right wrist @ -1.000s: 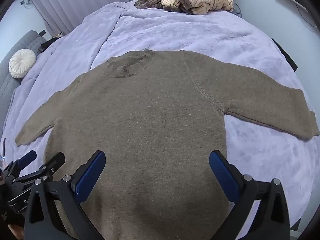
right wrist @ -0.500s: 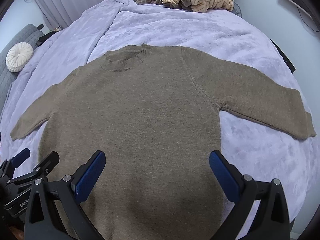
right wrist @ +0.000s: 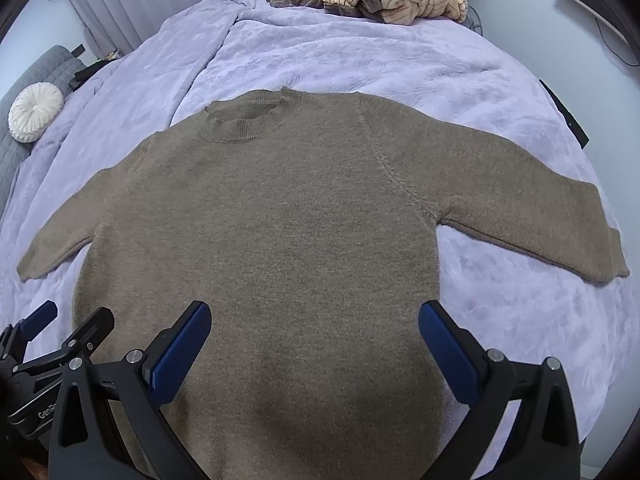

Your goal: Fold small clothes

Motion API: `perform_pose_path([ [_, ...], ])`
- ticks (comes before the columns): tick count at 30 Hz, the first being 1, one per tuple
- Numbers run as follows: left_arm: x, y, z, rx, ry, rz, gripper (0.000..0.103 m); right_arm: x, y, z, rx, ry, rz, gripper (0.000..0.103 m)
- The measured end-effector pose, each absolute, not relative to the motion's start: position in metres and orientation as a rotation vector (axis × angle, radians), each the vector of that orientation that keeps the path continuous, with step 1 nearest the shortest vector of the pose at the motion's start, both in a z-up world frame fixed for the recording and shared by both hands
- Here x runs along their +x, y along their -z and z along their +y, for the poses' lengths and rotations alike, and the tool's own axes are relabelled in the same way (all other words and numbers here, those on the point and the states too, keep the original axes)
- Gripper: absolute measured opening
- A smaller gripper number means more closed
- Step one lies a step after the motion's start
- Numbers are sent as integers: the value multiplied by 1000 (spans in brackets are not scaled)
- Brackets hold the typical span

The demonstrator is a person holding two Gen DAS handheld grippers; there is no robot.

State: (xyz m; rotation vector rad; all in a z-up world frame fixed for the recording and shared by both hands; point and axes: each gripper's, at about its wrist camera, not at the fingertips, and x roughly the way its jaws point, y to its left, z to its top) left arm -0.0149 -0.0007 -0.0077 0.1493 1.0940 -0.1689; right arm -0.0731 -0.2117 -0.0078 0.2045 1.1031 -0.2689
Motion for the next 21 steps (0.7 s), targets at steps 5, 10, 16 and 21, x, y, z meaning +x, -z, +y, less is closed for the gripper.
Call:
perform_pose_path([
  [5, -14, 9, 2, 145, 161, 1097, 103, -71, 8, -211, 199, 275, 1109, 103],
  [10, -13, 9, 6, 131, 156, 1094, 103, -70, 6, -211, 193, 274, 1109, 103],
  [16, -12, 10, 5, 133, 154, 1098, 103, -70, 6, -210, 193, 276, 1112, 103],
  [21, -12, 10, 5, 133, 154, 1099, 103, -69, 6, -210, 198, 276, 1116, 103],
])
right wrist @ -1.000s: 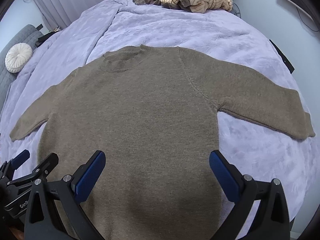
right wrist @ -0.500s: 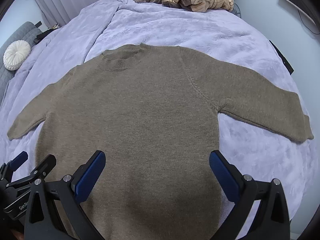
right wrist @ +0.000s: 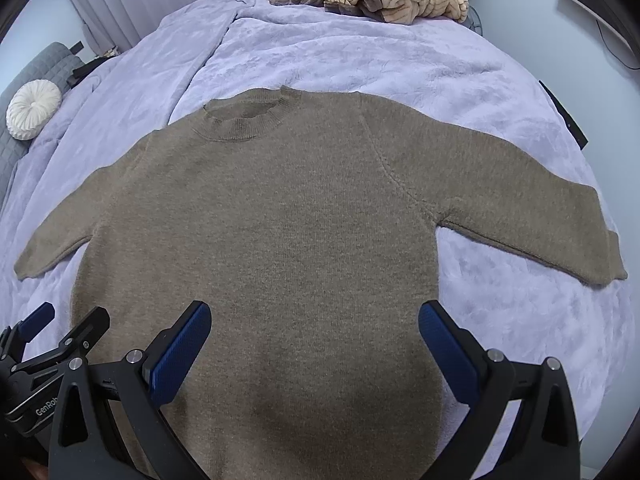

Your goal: Fold small clothes

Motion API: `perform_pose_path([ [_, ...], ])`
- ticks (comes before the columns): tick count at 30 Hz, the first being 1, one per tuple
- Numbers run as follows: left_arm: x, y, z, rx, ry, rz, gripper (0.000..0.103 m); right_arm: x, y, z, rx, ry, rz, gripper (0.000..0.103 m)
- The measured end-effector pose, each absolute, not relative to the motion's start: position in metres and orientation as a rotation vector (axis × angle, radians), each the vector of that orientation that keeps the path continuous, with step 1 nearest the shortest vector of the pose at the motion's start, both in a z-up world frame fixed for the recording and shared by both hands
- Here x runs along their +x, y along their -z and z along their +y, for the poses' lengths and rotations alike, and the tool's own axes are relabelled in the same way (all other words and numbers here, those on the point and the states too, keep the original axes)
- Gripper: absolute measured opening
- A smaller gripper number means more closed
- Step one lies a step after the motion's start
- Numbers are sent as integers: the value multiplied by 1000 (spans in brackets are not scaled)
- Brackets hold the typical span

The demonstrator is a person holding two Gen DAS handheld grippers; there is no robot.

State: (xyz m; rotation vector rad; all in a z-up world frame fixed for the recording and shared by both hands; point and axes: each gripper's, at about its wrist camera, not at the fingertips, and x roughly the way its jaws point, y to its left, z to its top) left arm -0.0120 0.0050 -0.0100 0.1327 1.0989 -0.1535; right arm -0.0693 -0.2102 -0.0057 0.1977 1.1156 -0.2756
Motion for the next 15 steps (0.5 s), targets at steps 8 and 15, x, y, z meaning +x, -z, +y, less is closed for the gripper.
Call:
perform_pose_path([
  [8, -13, 10, 5, 132, 153, 1098, 103, -69, 7, -212, 199, 275, 1117, 103],
  [15, -12, 11, 6, 130, 152, 1099, 103, -70, 8, -212, 200, 274, 1118, 103],
])
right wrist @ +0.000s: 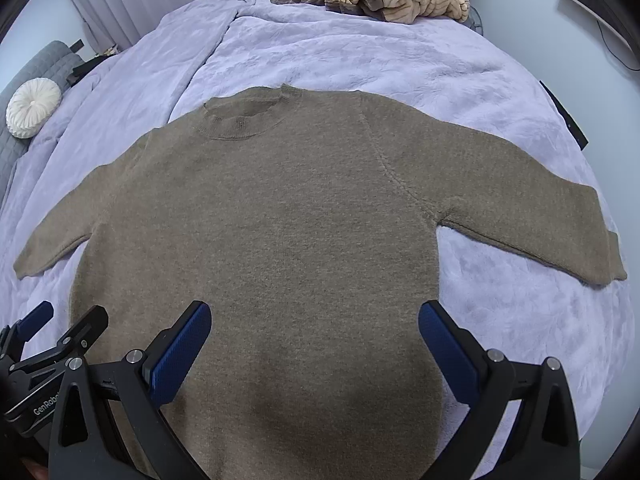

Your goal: Fold small clothes

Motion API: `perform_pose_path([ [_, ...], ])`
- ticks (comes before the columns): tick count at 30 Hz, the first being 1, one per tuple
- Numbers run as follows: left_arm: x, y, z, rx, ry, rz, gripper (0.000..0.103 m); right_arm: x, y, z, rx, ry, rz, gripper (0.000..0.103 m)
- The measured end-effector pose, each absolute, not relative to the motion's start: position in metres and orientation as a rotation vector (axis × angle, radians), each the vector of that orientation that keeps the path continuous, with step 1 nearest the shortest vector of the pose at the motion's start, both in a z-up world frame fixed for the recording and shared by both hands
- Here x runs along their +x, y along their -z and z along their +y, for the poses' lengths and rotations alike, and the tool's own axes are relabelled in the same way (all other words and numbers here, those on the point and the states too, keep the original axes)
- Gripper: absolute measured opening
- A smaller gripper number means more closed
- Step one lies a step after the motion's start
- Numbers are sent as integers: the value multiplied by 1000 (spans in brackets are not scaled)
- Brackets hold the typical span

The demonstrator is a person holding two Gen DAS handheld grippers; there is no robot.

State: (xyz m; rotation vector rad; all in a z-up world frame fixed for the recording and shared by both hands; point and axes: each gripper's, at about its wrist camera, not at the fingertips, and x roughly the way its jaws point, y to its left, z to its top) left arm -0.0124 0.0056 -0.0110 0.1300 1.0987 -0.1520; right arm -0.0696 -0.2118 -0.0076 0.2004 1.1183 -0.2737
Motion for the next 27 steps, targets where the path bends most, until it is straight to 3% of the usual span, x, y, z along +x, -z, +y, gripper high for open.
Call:
perform_pose_path([
  [27, -7, 13, 11, 124, 156, 1111, 103, -61, 14, -209, 203, 277, 1150, 103],
])
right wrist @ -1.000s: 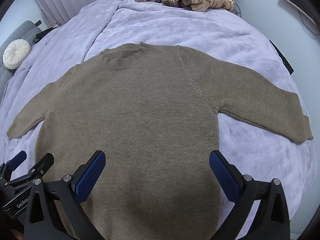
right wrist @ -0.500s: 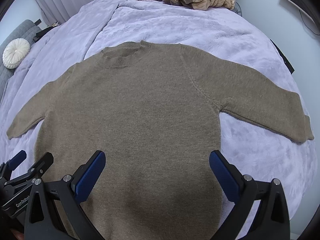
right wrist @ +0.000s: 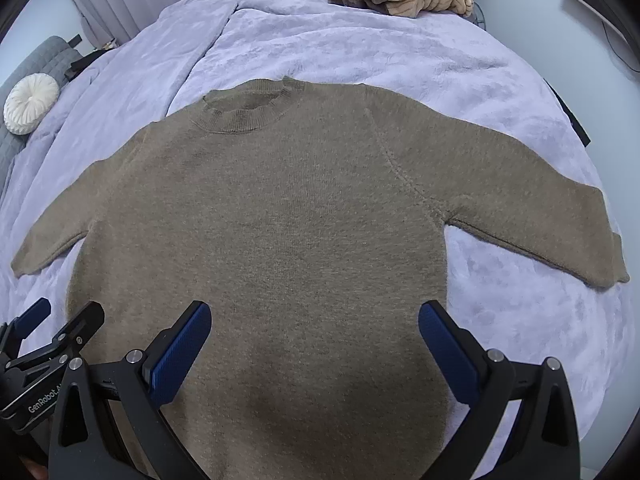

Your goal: Fold small clothes

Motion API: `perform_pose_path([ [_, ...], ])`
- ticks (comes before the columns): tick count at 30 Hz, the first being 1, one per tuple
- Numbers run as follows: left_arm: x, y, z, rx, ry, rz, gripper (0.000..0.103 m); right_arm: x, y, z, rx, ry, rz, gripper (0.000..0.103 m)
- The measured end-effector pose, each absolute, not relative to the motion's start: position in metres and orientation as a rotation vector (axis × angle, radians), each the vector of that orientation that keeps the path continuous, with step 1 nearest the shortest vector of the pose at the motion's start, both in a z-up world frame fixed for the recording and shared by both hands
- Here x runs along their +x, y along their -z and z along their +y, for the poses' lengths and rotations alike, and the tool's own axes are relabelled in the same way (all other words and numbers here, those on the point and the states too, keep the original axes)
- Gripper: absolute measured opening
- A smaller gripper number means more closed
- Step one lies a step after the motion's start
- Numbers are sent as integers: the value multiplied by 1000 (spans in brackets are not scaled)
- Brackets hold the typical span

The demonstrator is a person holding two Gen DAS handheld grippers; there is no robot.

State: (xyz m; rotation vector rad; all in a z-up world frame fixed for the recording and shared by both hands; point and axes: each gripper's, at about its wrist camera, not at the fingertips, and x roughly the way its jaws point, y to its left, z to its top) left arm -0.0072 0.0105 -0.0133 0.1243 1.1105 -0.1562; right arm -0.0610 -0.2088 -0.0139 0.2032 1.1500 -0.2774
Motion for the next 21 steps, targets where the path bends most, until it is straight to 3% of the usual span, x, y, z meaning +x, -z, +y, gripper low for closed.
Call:
perform_pose_path([
  [21, 27, 26, 17, 123, 194, 1161, 103, -39, 28, -209, 249, 292, 1179, 103],
])
